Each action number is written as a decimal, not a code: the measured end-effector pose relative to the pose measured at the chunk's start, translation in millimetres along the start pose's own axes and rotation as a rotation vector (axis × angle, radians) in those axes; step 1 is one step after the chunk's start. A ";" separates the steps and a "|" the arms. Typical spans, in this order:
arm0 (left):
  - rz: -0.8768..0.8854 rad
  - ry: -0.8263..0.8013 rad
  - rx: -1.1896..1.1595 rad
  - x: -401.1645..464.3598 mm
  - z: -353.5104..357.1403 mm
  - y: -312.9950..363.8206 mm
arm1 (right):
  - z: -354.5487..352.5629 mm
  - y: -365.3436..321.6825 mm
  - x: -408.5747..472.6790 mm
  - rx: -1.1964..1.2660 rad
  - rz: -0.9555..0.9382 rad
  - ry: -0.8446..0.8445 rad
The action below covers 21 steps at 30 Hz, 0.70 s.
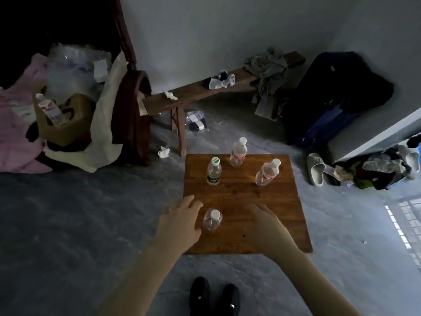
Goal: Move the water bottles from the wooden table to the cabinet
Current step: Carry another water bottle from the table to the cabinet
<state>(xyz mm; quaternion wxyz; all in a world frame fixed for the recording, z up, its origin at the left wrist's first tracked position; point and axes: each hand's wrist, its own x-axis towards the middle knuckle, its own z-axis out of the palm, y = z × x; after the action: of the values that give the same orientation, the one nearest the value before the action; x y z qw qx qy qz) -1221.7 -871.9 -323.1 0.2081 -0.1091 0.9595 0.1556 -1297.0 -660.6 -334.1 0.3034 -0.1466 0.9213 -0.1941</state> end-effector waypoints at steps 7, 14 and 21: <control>-0.039 -0.044 -0.048 51.8 69.9 -28.5 | 72.6 46.0 65.3 0.011 0.062 -0.140; 0.035 -0.137 -0.208 108.7 148.6 -43.7 | 148.2 77.8 122.5 0.042 0.102 -0.217; 0.182 -0.208 -0.437 155.9 187.9 -58.4 | 187.9 92.2 151.2 0.125 0.121 -0.177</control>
<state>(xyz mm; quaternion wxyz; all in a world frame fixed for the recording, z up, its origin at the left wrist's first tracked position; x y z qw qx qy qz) -1275.7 -884.0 -568.0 0.2626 -0.0482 0.8824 0.3875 -1312.1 -688.5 -590.4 0.4033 -0.0881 0.8841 -0.2188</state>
